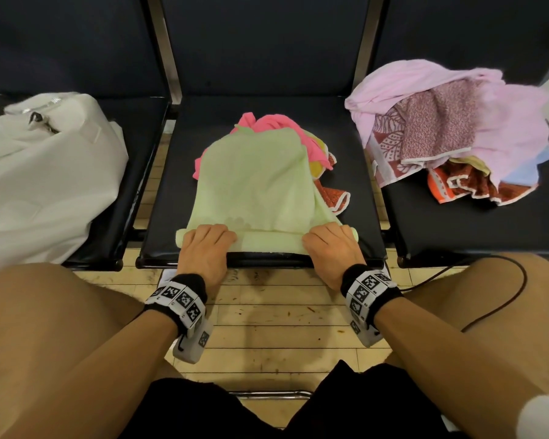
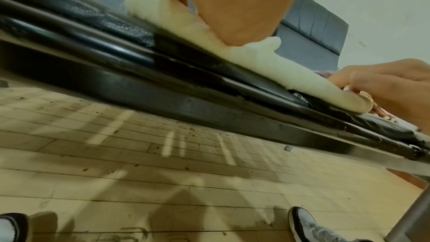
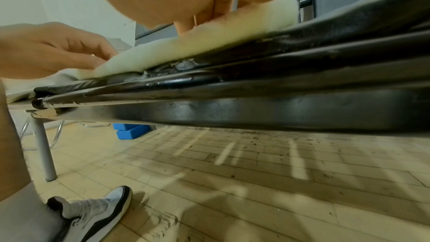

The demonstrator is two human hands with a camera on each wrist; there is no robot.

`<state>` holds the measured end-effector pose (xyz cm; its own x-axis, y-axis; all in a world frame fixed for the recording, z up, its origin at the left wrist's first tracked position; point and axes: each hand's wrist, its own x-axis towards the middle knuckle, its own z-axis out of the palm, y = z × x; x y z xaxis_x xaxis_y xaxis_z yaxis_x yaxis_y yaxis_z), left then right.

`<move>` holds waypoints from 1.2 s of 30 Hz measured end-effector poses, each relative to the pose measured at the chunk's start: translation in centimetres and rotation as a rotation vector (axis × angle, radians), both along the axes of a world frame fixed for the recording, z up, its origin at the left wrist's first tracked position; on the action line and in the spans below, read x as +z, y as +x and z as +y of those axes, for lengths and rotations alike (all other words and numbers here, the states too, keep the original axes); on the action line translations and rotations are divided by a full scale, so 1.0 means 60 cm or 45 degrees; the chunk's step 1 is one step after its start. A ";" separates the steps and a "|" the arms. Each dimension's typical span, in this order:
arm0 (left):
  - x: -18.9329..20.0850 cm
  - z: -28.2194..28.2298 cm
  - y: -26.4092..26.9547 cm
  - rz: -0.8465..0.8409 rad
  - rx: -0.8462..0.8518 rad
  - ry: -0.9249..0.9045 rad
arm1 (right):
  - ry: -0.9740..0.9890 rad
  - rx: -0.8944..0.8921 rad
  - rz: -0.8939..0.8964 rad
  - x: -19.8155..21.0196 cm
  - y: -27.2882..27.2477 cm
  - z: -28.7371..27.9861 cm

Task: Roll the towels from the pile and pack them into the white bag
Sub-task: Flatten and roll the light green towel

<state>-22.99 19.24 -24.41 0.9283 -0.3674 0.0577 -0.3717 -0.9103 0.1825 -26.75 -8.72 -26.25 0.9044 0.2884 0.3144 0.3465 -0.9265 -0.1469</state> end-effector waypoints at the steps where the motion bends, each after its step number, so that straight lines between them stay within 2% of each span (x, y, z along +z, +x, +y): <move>1: 0.003 0.001 0.001 0.022 0.001 0.002 | 0.038 -0.010 0.042 0.004 -0.004 0.001; 5: 0.006 0.006 -0.001 0.058 -0.040 0.038 | 0.012 -0.055 0.137 -0.002 -0.009 -0.003; 8: 0.003 0.005 0.002 0.062 -0.036 0.077 | 0.026 -0.087 0.129 -0.012 -0.006 -0.006; 14: 0.008 0.006 0.003 0.041 0.040 0.064 | 0.059 -0.086 0.068 0.013 -0.008 -0.001; 19: 0.014 0.007 0.004 0.088 0.061 0.108 | 0.109 -0.150 0.274 0.031 -0.006 0.002; 24: 0.013 0.009 0.002 0.062 0.097 0.097 | -0.057 -0.147 0.208 0.016 0.005 0.001; 27: 0.010 0.008 -0.001 -0.046 0.108 0.155 | -0.060 -0.146 0.047 0.009 0.007 -0.001; 29: 0.010 0.004 -0.001 -0.095 0.134 0.107 | -0.046 -0.124 -0.040 0.008 0.009 0.001; 33: 0.010 -0.006 0.000 -0.038 0.057 0.033 | -0.036 -0.004 -0.008 0.004 0.005 0.012; 36: 0.009 -0.001 -0.003 0.011 0.029 0.038 | 0.019 -0.030 0.068 0.005 -0.001 0.006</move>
